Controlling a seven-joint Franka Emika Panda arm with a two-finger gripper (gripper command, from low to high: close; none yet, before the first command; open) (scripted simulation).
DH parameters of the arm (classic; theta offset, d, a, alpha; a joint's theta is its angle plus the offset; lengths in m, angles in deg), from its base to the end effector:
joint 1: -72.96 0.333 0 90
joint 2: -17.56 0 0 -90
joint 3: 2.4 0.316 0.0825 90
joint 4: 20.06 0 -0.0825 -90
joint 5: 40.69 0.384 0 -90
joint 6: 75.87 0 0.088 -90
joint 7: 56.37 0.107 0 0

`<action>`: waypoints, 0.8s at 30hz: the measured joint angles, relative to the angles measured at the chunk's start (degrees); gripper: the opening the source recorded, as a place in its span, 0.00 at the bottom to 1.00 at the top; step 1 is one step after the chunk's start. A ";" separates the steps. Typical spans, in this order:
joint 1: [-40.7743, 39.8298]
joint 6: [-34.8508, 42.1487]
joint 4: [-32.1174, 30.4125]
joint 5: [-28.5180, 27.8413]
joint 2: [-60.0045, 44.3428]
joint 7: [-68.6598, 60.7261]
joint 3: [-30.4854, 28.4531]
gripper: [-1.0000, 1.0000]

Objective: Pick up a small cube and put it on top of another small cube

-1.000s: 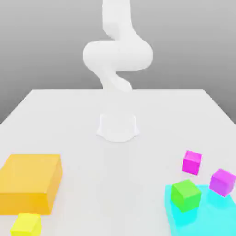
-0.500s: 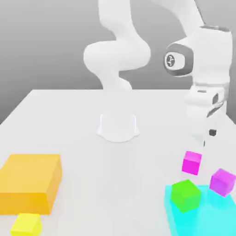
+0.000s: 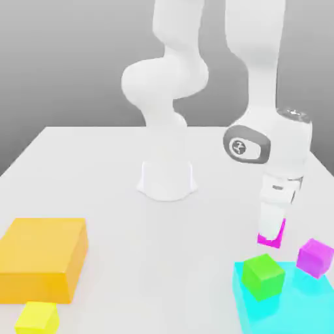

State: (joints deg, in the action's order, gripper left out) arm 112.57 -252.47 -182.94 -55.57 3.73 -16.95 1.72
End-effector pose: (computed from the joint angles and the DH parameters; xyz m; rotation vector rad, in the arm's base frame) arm 0.2332 0.2557 0.1348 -3.0963 -0.5194 0.0008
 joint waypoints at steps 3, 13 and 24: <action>-0.66 0.71 -0.13 0.58 0.91 -0.40 0.81 0.00; -4.21 14.24 -0.89 16.04 15.26 -10.08 7.94 0.00; -10.54 35.42 21.15 15.45 14.39 8.11 3.35 0.00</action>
State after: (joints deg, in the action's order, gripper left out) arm 102.03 -217.05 -161.80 -40.12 18.12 -8.84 5.07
